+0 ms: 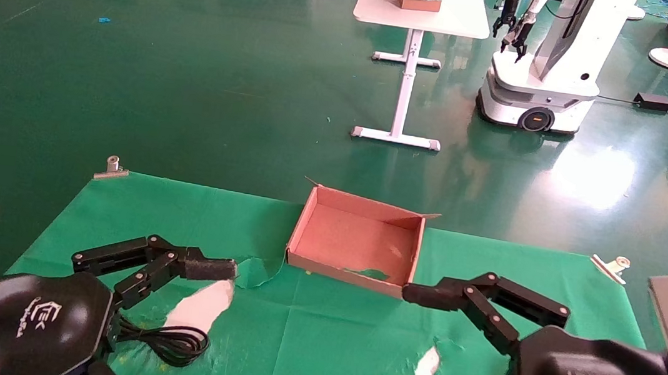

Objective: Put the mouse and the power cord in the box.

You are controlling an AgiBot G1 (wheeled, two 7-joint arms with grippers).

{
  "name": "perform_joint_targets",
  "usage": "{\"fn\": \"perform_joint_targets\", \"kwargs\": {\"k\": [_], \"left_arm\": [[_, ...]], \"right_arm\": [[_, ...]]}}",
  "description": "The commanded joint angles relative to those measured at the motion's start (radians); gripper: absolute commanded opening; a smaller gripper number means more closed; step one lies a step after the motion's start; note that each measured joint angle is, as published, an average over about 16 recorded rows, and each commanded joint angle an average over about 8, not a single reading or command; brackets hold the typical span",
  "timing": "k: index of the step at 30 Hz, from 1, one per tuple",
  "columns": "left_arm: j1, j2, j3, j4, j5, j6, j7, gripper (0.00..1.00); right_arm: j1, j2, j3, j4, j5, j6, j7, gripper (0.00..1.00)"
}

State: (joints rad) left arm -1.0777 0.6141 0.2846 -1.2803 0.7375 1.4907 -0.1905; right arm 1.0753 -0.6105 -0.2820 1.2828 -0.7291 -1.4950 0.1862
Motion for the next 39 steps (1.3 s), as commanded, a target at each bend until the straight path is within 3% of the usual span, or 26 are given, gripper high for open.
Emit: {"fn": "perform_joint_targets", "kwargs": {"k": [1,11,15,20,26,33,39], "left_arm": [[0.000,0.000,0.000,0.000,0.000,0.000,0.000,1.00],[0.001,-0.001,0.001,-0.001,0.003,0.001,0.001,1.00],[-0.011,-0.010,0.029,-0.021,0.085,-0.008,0.004,1.00],[-0.086,0.001,0.126,-0.059,0.370,-0.048,-0.013,1.00],[-0.218,0.089,0.276,-0.063,0.800,-0.107,-0.090,1.00],[-0.296,0.207,0.422,-0.047,1.210,-0.152,-0.159,1.00],[-0.309,0.271,0.488,-0.001,1.409,-0.190,-0.184,1.00]], "right_arm": [[0.000,0.000,0.000,0.000,0.000,0.000,0.000,1.00],[-0.003,0.004,-0.002,0.002,-0.011,0.001,-0.005,1.00],[-0.014,0.026,-0.022,0.018,-0.095,0.025,-0.019,1.00],[-0.010,0.057,-0.081,0.056,-0.305,0.087,-0.013,1.00],[0.048,0.048,-0.151,0.069,-0.527,0.133,0.030,1.00],[0.058,0.064,-0.153,0.071,-0.556,0.147,0.067,1.00],[0.029,0.085,-0.142,0.071,-0.536,0.158,0.066,1.00]]}}
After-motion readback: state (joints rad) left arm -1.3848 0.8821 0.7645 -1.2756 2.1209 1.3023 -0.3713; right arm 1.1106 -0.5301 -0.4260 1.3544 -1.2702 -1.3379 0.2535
